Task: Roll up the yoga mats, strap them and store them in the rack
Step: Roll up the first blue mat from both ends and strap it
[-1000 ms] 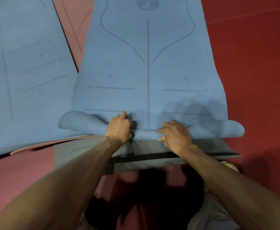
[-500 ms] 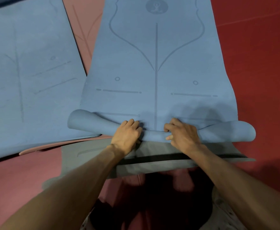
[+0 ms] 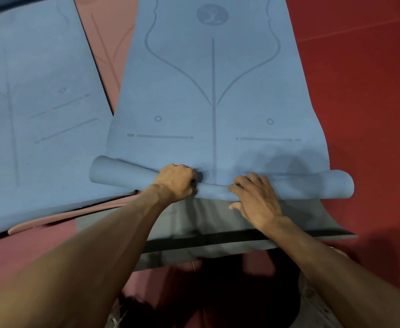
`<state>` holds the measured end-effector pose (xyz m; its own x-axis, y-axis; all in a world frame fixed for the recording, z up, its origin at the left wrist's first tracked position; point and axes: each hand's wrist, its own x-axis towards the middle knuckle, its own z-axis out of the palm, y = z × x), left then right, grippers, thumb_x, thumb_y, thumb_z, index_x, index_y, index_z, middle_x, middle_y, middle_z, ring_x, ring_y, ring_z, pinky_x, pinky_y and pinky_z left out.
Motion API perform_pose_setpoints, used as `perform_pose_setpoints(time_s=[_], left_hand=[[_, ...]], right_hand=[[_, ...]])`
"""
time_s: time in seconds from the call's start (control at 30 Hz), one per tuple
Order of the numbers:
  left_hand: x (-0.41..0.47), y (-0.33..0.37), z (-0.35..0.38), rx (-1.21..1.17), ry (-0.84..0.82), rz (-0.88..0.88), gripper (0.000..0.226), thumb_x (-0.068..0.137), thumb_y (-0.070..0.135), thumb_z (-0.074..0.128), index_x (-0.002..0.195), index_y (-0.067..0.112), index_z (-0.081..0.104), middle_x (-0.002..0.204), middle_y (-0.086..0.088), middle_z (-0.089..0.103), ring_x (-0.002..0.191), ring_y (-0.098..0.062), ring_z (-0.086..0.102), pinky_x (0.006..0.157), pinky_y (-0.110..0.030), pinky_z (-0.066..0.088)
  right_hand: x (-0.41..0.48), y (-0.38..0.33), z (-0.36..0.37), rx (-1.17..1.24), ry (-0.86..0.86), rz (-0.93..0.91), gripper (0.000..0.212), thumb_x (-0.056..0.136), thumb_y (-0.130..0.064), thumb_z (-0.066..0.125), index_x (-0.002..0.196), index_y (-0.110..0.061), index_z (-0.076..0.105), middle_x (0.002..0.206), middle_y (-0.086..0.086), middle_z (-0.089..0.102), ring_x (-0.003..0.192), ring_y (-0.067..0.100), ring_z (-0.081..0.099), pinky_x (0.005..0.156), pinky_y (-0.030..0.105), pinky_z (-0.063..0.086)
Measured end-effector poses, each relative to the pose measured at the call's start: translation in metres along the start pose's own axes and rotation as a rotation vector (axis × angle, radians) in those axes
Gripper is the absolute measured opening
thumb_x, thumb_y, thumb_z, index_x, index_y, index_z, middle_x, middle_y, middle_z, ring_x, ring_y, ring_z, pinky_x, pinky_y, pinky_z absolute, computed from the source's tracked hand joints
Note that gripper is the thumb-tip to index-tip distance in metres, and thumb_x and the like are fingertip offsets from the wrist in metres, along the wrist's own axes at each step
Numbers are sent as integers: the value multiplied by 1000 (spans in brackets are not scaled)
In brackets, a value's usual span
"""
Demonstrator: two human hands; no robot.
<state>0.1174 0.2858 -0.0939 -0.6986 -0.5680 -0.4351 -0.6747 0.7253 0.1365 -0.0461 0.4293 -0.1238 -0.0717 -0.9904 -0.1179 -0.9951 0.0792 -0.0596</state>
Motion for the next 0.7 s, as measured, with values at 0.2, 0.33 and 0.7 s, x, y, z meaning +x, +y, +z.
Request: perform_pose_setpoints(time_s=[0.2, 0.33, 0.7], left_hand=[[1, -5, 3, -189, 26, -83, 27, 91, 27, 56, 115, 16, 63, 116, -5, 53, 101, -30, 57, 85, -35, 44], [-4, -8, 12, -286, 123, -93, 21, 93, 30, 56, 106, 14, 60, 109, -5, 59, 102, -30, 58, 84, -34, 42], [3, -17, 2, -8, 20, -13, 54, 82, 44, 67, 132, 30, 53, 119, -2, 51, 112, -25, 42, 90, -34, 39]], right_hand=[[18, 7, -4, 138, 3, 40, 20, 57, -15, 89, 64, -20, 71, 65, -7, 60, 64, 20, 55, 64, 27, 16], [30, 16, -7, 212, -105, 64, 15, 89, -29, 65, 101, -23, 73, 101, -3, 57, 104, 19, 50, 77, 27, 15], [62, 31, -11, 291, -301, 91, 25, 91, -38, 59, 111, -24, 61, 101, -8, 39, 116, 17, 42, 90, 33, 30]])
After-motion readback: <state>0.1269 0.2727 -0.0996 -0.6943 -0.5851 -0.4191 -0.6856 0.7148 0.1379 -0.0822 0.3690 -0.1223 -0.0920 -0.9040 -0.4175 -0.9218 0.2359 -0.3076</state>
